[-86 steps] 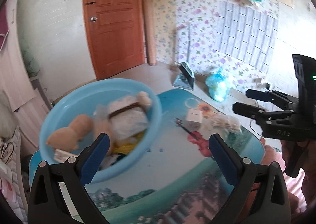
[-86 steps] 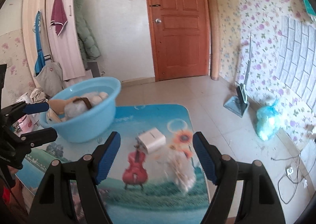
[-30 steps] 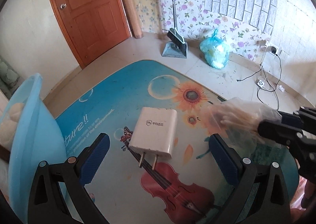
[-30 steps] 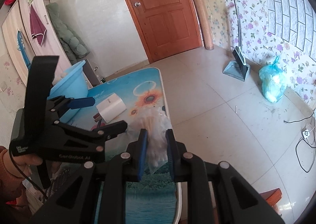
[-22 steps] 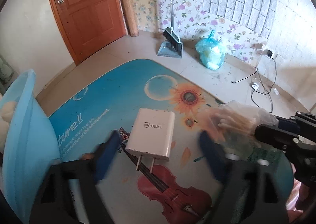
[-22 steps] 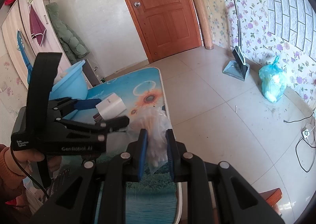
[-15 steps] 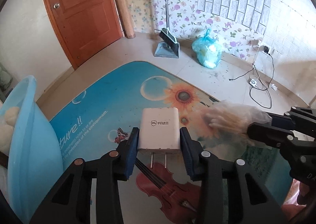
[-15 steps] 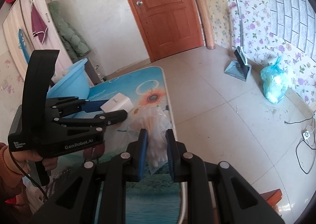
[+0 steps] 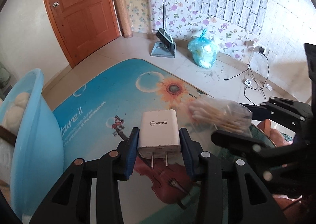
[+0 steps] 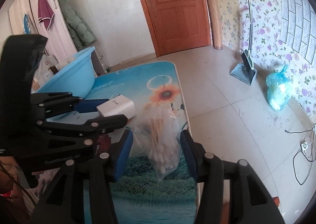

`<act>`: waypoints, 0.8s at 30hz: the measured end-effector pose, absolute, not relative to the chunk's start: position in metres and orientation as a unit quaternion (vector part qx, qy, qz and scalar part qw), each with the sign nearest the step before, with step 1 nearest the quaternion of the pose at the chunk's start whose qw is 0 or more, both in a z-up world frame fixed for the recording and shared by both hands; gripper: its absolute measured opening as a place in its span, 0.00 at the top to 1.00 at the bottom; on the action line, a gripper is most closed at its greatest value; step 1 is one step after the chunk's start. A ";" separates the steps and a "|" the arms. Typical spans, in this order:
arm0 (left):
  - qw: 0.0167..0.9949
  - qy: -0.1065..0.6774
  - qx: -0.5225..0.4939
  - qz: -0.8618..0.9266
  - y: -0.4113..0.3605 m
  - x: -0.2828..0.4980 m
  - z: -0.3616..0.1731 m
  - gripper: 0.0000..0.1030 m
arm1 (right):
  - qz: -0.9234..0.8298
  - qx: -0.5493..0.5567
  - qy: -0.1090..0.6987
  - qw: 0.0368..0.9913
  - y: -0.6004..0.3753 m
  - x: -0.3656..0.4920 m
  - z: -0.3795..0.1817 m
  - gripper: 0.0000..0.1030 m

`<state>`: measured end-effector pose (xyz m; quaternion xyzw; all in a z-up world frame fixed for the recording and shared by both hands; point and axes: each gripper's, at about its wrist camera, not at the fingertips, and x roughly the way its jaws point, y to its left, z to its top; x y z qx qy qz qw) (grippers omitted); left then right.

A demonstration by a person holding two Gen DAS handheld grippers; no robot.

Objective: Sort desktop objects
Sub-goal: 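Grasp the white plug charger with the left tool while the right tool grasps the cotton swab bag, then lift and carry the charger and swab bag over the blue basin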

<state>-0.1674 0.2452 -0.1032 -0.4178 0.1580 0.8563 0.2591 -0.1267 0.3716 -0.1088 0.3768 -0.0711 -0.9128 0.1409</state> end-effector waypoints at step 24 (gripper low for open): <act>0.242 0.112 -0.420 0.867 0.161 -0.085 -0.070 0.62 | -0.910 0.376 -0.054 0.166 0.320 -0.062 -0.066 0.79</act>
